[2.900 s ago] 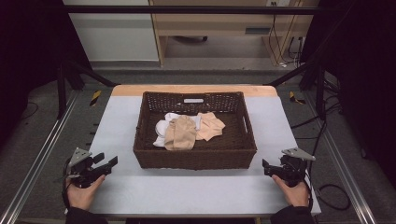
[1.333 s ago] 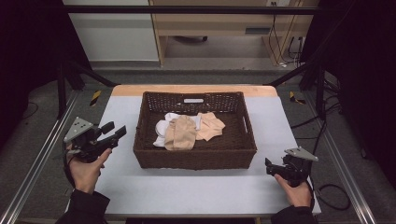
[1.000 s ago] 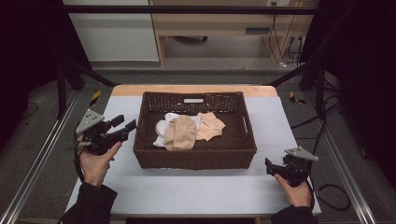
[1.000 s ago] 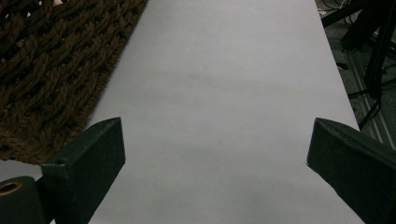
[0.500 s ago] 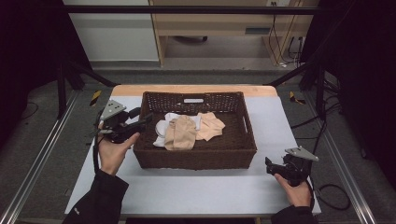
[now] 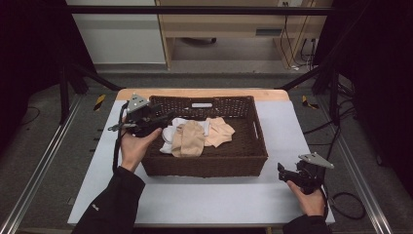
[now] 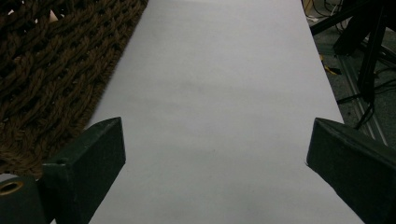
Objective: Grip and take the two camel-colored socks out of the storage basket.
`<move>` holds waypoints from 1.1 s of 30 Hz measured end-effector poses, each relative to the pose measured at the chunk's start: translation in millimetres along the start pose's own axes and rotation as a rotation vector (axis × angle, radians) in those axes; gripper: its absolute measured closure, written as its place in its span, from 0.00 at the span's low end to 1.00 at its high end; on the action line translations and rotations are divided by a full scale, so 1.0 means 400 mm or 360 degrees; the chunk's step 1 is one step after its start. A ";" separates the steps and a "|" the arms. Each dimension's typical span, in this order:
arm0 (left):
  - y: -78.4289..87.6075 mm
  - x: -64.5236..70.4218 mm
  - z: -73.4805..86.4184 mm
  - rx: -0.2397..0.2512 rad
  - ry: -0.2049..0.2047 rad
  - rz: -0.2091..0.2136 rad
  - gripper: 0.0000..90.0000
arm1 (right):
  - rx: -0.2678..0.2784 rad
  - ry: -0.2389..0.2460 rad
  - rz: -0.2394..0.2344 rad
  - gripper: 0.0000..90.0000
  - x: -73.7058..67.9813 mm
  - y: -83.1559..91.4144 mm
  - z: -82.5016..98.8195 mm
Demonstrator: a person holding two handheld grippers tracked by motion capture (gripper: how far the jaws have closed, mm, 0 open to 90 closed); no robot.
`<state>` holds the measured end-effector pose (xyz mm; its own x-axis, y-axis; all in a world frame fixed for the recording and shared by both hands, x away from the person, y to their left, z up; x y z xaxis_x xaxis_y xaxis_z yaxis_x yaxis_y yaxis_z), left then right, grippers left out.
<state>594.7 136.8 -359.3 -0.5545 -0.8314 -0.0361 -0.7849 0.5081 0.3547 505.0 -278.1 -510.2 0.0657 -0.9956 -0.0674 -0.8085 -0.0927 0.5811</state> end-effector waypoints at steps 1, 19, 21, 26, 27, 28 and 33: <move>-0.010 0.002 -0.001 -0.0007 -0.0003 0.0002 0.47 | -0.0005 0.0005 0.0001 0.05 0.000 -0.001 0.001; -0.157 0.030 0.041 -0.0147 -0.0067 -0.0011 0.43 | 0.0007 -0.0012 0.0011 0.05 0.006 -0.003 -0.001; -0.172 0.033 0.054 -0.0141 -0.0050 -0.0010 0.43 | 0.0012 -0.0010 0.0016 0.05 0.007 -0.003 -0.002; -0.193 0.035 0.083 -0.0184 -0.0066 -0.0019 0.43 | -0.0005 -0.0008 0.0014 0.05 0.005 -0.005 0.001; -0.202 0.036 0.098 -0.0212 -0.0058 -0.0017 0.43 | -0.0006 -0.0006 0.0017 0.05 0.004 -0.005 0.001; -0.202 0.036 0.098 -0.0212 -0.0058 -0.0017 0.43 | -0.0006 -0.0006 0.0017 0.05 0.004 -0.005 0.001; -0.213 0.045 0.147 -0.0294 -0.0068 -0.0007 0.47 | -0.0009 -0.0001 0.0017 0.05 0.005 -0.007 0.003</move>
Point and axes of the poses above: each handheld gripper's, and its own axes: y roughly backward along the jaws, z roughly out of its underside, x roughly to its right, the point moved 9 cm from there along -y, roughly forward along the jaws, and after that the axes turned 6 degrees about -y, right-handed, at the moved point
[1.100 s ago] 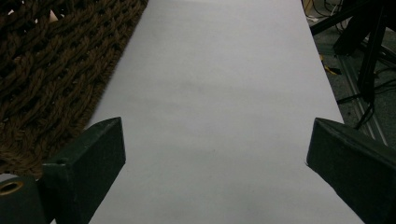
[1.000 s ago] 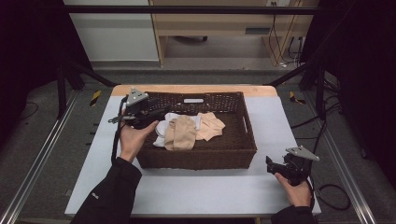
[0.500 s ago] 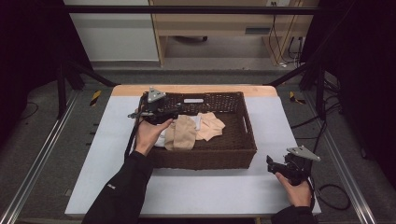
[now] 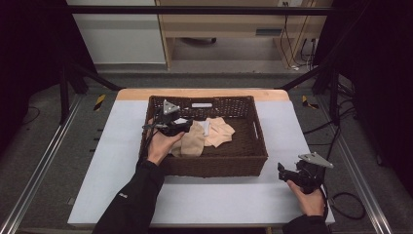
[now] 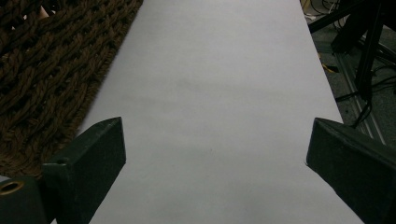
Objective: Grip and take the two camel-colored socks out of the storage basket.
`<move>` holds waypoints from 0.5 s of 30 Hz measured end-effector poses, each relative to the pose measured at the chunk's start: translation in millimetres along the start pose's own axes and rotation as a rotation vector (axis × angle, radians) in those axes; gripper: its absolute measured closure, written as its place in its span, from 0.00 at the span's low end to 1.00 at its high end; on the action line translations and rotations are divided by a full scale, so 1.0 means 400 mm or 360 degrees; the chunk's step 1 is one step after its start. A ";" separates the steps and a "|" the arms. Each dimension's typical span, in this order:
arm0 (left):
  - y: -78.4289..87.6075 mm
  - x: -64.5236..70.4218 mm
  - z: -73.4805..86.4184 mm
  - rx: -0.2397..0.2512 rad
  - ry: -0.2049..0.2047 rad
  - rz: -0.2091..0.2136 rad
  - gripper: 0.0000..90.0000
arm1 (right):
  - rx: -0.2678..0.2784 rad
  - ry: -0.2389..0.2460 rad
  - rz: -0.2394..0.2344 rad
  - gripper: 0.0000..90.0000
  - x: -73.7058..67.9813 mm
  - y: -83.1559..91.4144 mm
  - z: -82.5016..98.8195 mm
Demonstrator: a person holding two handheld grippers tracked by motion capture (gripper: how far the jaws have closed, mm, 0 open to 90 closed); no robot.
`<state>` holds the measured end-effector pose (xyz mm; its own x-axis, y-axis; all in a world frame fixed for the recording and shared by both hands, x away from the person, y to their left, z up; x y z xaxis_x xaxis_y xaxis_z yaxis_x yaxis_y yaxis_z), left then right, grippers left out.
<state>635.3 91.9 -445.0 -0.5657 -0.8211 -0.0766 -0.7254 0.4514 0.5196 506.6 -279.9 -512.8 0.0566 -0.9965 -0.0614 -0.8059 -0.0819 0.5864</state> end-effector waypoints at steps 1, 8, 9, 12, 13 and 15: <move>0.000 0.000 0.000 0.0000 0.0000 0.0000 0.47 | 0.0000 0.0000 0.0000 0.05 0.000 0.000 0.000; -0.006 0.008 0.033 -0.0110 -0.0015 0.0007 0.52 | -0.0013 0.0006 -0.0003 0.05 -0.003 -0.002 0.002; -0.008 0.009 0.042 -0.0132 -0.0015 0.0005 0.53 | -0.0015 0.0007 -0.0004 0.05 -0.003 -0.002 0.003; -0.012 0.010 0.052 -0.0176 -0.0033 -0.0003 0.56 | -0.0019 0.0015 -0.0001 0.05 -0.004 -0.003 0.004; -0.013 0.011 0.054 -0.0184 -0.0037 -0.0006 0.56 | -0.0019 0.0015 -0.0001 0.05 -0.004 -0.003 0.004; -0.015 0.013 0.057 -0.0203 -0.0037 0.0000 0.58 | -0.0025 0.0013 -0.0002 0.05 -0.005 -0.003 0.005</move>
Point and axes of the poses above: each handheld gripper's, and its own axes: y roughly backward along the jaws, z roughly out of its underside, x roughly to its right, the point moved 9 cm from there along -y, roughly forward along the jaws, and after that the axes turned 6 degrees about -y, right-handed, at the moved point
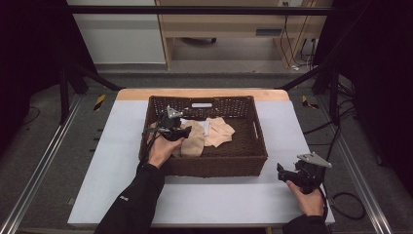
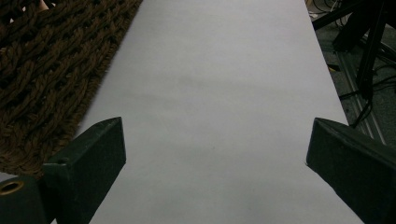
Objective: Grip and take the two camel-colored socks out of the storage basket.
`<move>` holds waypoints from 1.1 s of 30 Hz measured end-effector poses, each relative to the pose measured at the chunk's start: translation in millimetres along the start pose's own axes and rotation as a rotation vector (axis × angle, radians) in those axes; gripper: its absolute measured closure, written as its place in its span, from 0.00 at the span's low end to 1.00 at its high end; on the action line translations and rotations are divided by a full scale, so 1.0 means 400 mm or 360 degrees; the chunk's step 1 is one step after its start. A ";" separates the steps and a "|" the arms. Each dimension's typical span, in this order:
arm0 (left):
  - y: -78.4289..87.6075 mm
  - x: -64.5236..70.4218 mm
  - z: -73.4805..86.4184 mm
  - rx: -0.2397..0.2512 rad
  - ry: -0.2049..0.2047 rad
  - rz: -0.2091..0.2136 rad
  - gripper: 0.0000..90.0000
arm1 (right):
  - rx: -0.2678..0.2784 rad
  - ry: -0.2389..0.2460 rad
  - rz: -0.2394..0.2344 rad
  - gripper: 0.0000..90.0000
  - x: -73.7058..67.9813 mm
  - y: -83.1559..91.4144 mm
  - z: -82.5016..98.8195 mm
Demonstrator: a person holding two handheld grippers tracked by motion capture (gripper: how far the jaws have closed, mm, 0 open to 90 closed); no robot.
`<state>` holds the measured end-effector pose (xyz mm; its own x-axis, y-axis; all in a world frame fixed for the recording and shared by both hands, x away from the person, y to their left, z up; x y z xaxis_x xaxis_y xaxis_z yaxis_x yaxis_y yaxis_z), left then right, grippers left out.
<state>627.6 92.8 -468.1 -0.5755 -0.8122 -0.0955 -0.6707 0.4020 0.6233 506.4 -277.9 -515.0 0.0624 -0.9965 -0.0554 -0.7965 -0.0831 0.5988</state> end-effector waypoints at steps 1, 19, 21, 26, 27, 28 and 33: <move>-0.002 0.000 0.004 -0.0022 -0.0007 -0.0012 0.59 | -0.0001 0.0000 0.0002 0.05 0.001 0.000 0.000; -0.028 0.020 0.043 -0.0223 0.0007 0.0089 0.62 | -0.0005 0.0001 0.0006 0.06 0.002 -0.002 0.001; -0.030 0.024 0.045 -0.0241 -0.0010 0.0103 0.64 | -0.0007 -0.0002 0.0005 0.06 0.001 -0.002 0.001; -0.026 0.036 0.040 -0.0225 -0.0058 0.0134 0.79 | -0.0010 -0.0005 0.0007 0.06 0.000 -0.005 0.002; -0.025 0.038 0.039 -0.0225 -0.0073 0.0133 0.83 | -0.0011 0.0001 0.0007 0.06 0.000 -0.005 0.002; -0.025 0.038 0.039 -0.0225 -0.0073 0.0133 0.86 | -0.0011 0.0001 0.0007 0.06 0.000 -0.005 0.002; -0.019 0.043 0.036 -0.0213 -0.0092 0.0165 0.97 | -0.0008 -0.0005 0.0008 0.06 0.001 -0.004 0.001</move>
Point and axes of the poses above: each handheld gripper's, and its own axes: y roughly backward along the jaws, z roughly out of its underside, x roughly to its right, the point moved 9 cm from there along -y, roughly forward along the jaws, and after that the axes turned 6 degrees about -y, right-handed, at the moved point
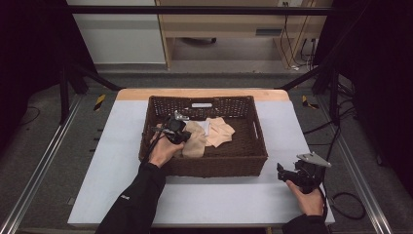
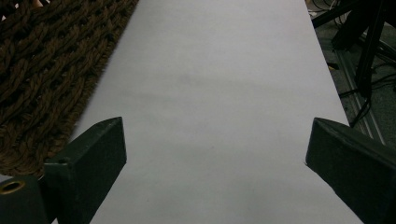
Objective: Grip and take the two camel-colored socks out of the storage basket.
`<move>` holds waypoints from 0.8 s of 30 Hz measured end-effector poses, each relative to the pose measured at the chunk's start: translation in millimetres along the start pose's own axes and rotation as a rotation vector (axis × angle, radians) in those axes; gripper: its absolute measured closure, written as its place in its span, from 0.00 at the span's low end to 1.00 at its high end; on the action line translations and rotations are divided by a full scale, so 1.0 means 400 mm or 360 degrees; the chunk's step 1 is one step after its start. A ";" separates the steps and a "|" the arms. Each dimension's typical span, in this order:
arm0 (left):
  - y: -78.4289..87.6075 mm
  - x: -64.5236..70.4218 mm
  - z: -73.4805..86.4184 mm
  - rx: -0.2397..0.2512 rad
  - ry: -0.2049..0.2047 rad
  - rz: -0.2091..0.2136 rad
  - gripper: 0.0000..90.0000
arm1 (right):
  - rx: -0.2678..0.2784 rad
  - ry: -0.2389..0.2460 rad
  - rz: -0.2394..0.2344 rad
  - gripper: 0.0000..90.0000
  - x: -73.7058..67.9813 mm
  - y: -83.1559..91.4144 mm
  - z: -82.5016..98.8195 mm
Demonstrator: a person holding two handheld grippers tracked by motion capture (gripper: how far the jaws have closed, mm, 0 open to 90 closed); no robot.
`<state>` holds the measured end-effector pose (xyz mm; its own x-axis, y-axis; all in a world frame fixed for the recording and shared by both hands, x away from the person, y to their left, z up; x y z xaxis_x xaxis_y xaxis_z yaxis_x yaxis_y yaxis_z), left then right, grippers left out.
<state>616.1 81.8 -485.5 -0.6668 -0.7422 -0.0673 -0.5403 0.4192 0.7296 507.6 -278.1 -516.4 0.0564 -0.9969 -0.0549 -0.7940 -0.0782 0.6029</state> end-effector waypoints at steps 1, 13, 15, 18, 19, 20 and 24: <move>0.000 0.000 0.000 0.0000 0.0000 0.0000 0.97 | -0.0002 0.0001 0.0002 0.06 0.000 0.000 0.000; 0.043 -0.003 -0.049 0.0276 0.0055 0.0058 0.98 | 0.0000 0.0006 0.0006 0.06 0.002 -0.001 0.000; 0.052 -0.007 -0.060 0.0331 0.0075 0.0057 0.98 | 0.0000 0.0007 0.0008 0.06 0.003 -0.002 0.000; 0.065 -0.014 -0.074 0.0399 0.0106 0.0041 0.98 | -0.0007 -0.0007 0.0007 0.06 0.002 -0.002 0.000; 0.073 -0.017 -0.081 0.0433 0.0113 0.0034 0.98 | -0.0006 -0.0008 0.0006 0.06 0.002 -0.002 0.000; 0.089 -0.021 -0.094 0.0485 0.0116 0.0016 0.99 | -0.0004 -0.0009 0.0007 0.06 0.003 -0.001 0.000; 0.120 -0.025 -0.121 0.0579 0.0118 -0.0008 0.99 | -0.0001 -0.0012 0.0011 0.06 0.005 -0.001 -0.001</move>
<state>621.7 84.1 -417.0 -0.6321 -0.7748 -0.0110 -0.6994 0.5643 0.4386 508.2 -279.9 -516.5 0.0464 -0.9973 -0.0566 -0.7939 -0.0712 0.6039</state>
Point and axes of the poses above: each handheld gripper's, and its own axes: y roughly backward along the jaws, z roughly out of its underside, x roughly to its right, the point moved 9 cm from there along -y, roughly forward along the jaws, and after that the axes turned 6 degrees about -y, right-handed, at the moved point
